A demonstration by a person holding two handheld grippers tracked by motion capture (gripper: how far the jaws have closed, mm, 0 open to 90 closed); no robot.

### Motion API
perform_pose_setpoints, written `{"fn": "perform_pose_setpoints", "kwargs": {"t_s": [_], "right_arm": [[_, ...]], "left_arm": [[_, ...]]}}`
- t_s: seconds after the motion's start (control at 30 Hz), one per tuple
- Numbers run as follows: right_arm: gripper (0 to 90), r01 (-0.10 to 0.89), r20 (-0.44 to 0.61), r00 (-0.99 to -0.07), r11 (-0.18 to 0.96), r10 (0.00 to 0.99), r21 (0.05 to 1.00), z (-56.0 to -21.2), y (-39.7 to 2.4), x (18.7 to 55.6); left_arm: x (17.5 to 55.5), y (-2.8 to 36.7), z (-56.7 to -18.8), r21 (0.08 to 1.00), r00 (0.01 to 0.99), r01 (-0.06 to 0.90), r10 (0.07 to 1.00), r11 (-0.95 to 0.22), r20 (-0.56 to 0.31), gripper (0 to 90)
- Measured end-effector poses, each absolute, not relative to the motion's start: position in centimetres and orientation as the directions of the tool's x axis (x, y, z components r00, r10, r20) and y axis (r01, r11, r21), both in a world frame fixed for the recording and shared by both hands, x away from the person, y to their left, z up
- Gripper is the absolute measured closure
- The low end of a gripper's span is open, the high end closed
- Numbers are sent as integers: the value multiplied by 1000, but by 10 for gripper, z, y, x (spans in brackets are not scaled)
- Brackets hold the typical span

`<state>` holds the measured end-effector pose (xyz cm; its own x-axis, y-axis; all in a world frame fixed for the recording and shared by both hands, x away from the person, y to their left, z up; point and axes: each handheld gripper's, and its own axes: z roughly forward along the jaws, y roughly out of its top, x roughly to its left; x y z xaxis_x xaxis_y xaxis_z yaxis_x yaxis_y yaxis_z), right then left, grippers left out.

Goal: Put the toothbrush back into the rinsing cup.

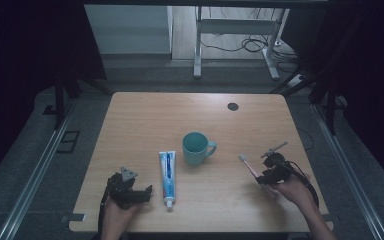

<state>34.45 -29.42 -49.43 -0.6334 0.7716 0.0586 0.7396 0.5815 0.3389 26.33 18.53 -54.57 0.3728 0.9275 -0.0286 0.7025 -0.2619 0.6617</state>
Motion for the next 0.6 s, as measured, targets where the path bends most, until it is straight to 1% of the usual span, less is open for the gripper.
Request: {"fn": "perform_pose_setpoints", "kwargs": {"t_s": [0.03, 0.1, 0.27, 0.6], "right_arm": [[562, 738, 55, -642, 597, 765, 314, -493, -290, 349], [566, 739, 56, -644, 602, 763, 303, -493, -288, 350], [603, 736, 36, -660, 636, 751, 231, -491, -277, 361], [681, 742, 14, -666, 660, 746, 119, -496, -260, 378]], "left_arm": [[263, 185, -546, 662, 373, 703, 927, -262, -29, 0], [263, 185, -546, 662, 373, 703, 927, -262, -29, 0], [263, 185, -546, 662, 373, 703, 927, -262, -29, 0], [263, 185, -546, 661, 373, 703, 927, -262, -29, 0]]}}
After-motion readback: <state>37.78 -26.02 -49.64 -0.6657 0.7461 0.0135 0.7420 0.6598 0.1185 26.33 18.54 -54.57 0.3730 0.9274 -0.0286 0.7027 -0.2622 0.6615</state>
